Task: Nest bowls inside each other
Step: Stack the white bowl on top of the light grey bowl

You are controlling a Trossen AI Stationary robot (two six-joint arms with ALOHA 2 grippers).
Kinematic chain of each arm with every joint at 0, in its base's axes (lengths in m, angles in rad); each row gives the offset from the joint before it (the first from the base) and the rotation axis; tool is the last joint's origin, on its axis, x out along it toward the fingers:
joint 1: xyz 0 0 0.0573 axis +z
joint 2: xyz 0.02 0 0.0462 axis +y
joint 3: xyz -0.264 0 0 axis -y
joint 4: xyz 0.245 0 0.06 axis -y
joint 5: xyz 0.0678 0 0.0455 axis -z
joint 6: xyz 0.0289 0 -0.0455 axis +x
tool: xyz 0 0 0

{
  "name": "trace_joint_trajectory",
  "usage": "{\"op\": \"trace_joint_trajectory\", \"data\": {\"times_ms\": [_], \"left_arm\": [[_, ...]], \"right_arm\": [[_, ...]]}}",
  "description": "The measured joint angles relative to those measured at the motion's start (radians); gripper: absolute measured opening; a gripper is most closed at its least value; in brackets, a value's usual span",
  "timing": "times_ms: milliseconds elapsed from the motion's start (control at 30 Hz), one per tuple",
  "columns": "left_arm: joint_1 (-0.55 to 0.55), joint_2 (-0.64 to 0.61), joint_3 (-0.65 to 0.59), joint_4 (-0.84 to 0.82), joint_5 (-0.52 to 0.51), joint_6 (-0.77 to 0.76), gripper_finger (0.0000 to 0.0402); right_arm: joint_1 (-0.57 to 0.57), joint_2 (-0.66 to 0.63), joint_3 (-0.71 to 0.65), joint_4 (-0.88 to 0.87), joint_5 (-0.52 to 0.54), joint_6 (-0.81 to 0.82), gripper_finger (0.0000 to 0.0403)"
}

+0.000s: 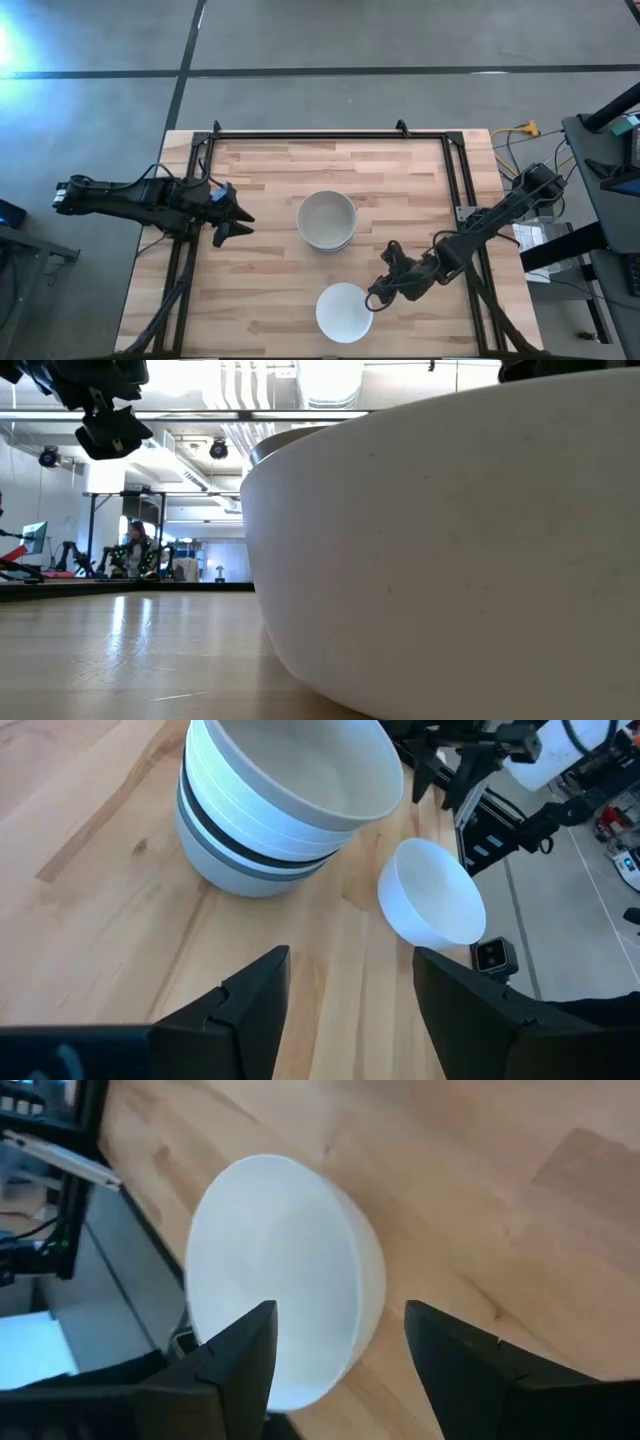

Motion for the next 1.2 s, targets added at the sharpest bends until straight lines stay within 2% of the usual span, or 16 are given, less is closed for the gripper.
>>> {"op": "trace_joint_trajectory", "data": {"times_ms": [200, 567, 700, 867, 1200], "left_arm": [[0.0, 0.005, -0.002, 0.002, 0.0, -0.026, 0.0196], [0.0, 0.005, -0.03, 0.058, 0.0, -0.052, 0.0196], [0.0, 0.01, -0.041, 0.102, 0.001, -0.057, 0.0196], [0.0, 0.022, -0.047, 0.124, 0.001, -0.06, 0.0196], [-0.003, 0.033, -0.048, 0.13, 0.027, -0.079, 0.0196]], "right_arm": [[-0.001, 0.105, 0.026, 0.009, -0.038, -0.013, 0.0215], [-0.001, 0.355, 0.211, 0.002, -0.091, -0.05, 0.0215], [-0.001, 0.389, 0.251, -0.007, -0.085, -0.053, 0.0208], [-0.001, 0.381, 0.261, -0.053, -0.109, -0.076, 0.0162], [-0.009, 0.378, 0.267, -0.063, -0.164, -0.082, 0.0017]]}}
